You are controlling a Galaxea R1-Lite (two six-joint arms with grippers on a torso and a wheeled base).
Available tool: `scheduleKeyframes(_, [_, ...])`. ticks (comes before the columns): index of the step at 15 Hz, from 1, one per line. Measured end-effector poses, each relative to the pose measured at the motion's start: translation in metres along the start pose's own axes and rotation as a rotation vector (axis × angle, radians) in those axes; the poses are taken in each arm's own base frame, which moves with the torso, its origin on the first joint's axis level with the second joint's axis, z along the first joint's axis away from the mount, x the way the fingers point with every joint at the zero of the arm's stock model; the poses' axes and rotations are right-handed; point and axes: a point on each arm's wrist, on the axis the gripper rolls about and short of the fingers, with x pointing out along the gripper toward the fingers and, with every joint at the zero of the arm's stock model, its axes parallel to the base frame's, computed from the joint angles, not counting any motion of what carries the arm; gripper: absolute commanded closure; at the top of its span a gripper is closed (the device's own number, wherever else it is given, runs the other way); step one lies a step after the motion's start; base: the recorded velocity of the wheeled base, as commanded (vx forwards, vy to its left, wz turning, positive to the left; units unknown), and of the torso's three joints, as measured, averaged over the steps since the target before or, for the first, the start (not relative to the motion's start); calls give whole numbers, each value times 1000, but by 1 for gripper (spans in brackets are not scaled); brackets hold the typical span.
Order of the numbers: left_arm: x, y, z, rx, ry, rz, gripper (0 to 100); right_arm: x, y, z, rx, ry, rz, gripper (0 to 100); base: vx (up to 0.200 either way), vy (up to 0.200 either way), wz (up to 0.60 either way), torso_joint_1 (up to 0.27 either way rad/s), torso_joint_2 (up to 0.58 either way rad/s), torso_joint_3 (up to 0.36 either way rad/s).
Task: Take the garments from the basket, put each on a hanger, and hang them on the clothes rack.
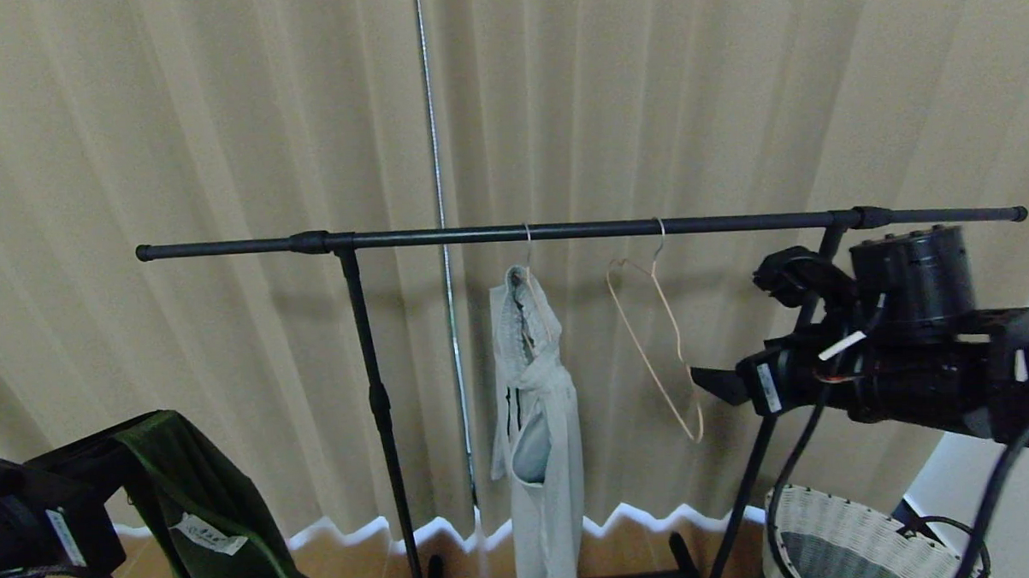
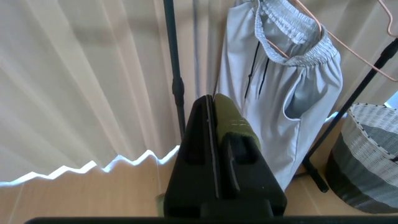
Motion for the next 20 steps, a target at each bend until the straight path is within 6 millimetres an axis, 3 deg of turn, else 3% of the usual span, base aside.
scheduleKeyframes(4, [-2,0,1,0,-10,0,100,56,9,12,75,37,-75,0,0,0,0,0,0,0])
scheduleKeyframes(7, [-3,0,2,0,-18,0,100,84,12,11,114,60,-111,0,0,0,0,0,0,0])
scheduleKeyframes(11, [-4,0,2,-1,-21,0,100,107,11,11,129,69,-130,0,0,0,0,0,0,0])
scheduleKeyframes(17, [-4,0,3,-2,-22,1,100,125,3,13,143,67,-162,0,0,0,0,0,0,0])
scheduleKeyframes(18, [-4,0,3,-2,-22,1,100,127,3,13,145,65,-164,100,0,0,0,0,0,0])
scheduleKeyframes(20, [-4,0,3,-2,-23,1,100,128,3,14,144,64,-165,100,0,0,0,0,0,0])
